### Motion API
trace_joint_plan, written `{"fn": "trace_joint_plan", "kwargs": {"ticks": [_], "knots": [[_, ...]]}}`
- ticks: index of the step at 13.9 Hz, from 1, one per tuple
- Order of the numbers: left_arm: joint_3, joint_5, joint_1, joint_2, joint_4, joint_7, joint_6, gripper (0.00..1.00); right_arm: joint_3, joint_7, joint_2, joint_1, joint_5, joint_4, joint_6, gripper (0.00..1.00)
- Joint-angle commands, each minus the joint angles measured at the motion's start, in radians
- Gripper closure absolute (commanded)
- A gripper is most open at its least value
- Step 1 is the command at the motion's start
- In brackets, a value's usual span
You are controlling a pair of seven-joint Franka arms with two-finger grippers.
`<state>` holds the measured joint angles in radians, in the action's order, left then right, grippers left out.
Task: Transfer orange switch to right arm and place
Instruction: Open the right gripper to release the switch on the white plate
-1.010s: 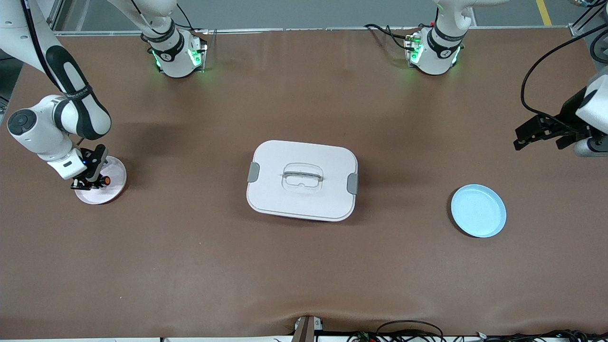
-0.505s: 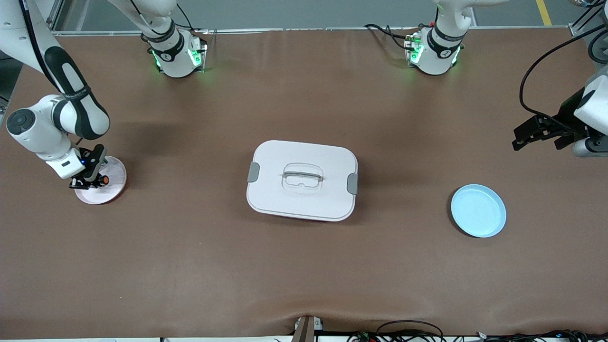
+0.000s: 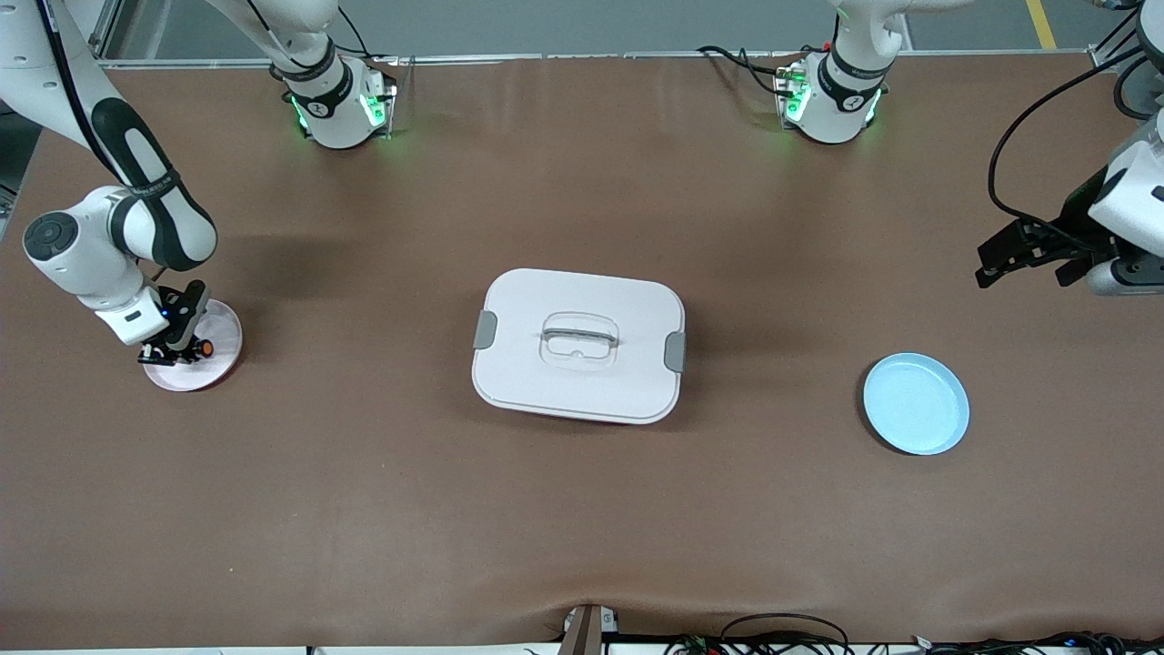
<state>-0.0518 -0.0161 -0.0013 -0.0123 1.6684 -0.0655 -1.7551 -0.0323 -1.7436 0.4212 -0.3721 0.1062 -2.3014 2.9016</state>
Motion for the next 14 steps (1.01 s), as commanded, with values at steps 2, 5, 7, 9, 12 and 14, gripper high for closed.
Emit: {"fn": "trace_joint_plan", "kwargs": {"ticks": [2,5,7,9,12,14], "knots": [[-0.013,0.016,0.007,-0.032,0.030,0.012,-0.021,0.00,0.009,0.053,-0.015,-0.008,0.024,-0.006,-0.007,0.00],[-0.014,0.018,0.007,-0.025,0.008,0.003,-0.017,0.00,0.011,0.081,-0.067,0.002,0.024,0.003,-0.103,0.00],[-0.014,0.016,0.007,-0.025,0.008,0.003,-0.011,0.00,0.011,0.111,-0.116,0.002,0.024,0.003,-0.174,0.00],[-0.014,0.016,0.007,-0.025,0.008,0.003,-0.011,0.00,0.011,0.118,-0.157,-0.008,0.023,0.022,-0.260,0.00],[-0.014,0.016,0.009,-0.025,0.008,0.003,-0.011,0.00,0.011,0.220,-0.211,-0.019,0.023,0.106,-0.471,0.00],[-0.013,0.016,0.009,-0.025,0.008,0.003,-0.011,0.00,0.015,0.336,-0.240,-0.013,0.021,0.167,-0.609,0.00]]}}
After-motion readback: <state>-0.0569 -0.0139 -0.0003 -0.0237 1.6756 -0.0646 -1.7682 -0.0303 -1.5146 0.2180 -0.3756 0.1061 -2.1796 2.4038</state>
